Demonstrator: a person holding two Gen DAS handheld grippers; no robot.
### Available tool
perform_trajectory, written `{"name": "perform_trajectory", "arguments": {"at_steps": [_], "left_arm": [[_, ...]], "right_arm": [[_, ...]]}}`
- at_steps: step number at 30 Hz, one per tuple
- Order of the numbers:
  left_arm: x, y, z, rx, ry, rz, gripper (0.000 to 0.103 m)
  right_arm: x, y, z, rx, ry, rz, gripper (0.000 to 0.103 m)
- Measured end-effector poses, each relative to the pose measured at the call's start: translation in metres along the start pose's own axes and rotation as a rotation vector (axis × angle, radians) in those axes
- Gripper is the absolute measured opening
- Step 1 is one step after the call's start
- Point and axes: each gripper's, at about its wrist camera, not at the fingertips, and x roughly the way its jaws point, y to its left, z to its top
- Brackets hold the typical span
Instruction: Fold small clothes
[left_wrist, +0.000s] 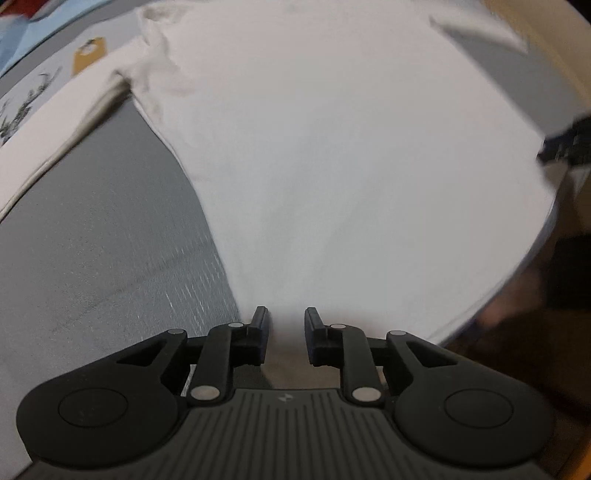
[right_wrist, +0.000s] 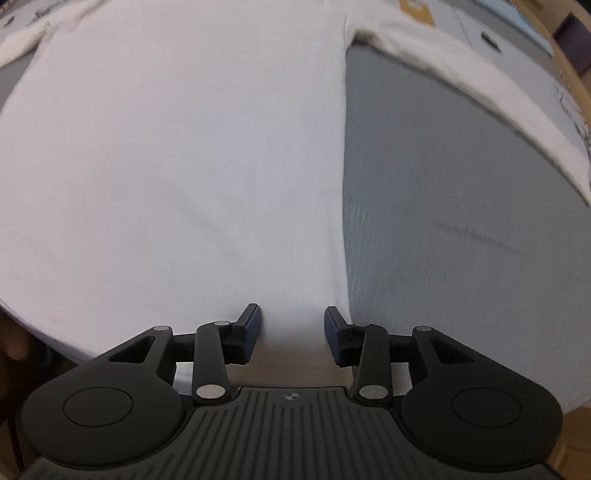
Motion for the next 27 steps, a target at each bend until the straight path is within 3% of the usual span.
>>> {"name": "perform_trajectory", "arguments": {"at_steps": [7,16,20,25,27], "left_arm": [[-0.018,0.006,0.011,-0.078,-0.095,0.057,0.026],[-0.081,0.040,0.053,-0.103,-0.384,0.129,0.031],[-0.098,0.083,0.081,-0.158,-0.486,0.152,0.049],[-0.087,0.154,0.083,-0.284,-0.549,0.205,0.049],[-0.068,0.192,0.075,-0.384,-0.508,0.208,0.049]], "right_arm": [[-0.039,-0.013,0.016,0.150,-0.242,0.039,0.041],[-0.069,-0.030,0.041,0.293,-0.524,0.065,0.051],[-0.077,-0.028,0.049,0.319,-0.578,0.078,0.055],[-0.079,-0.019,0.064,0.307,-0.583,0.110,0.055],[-0.080,-0.015,0.072,0.306,-0.579,0.118,0.055]]}}
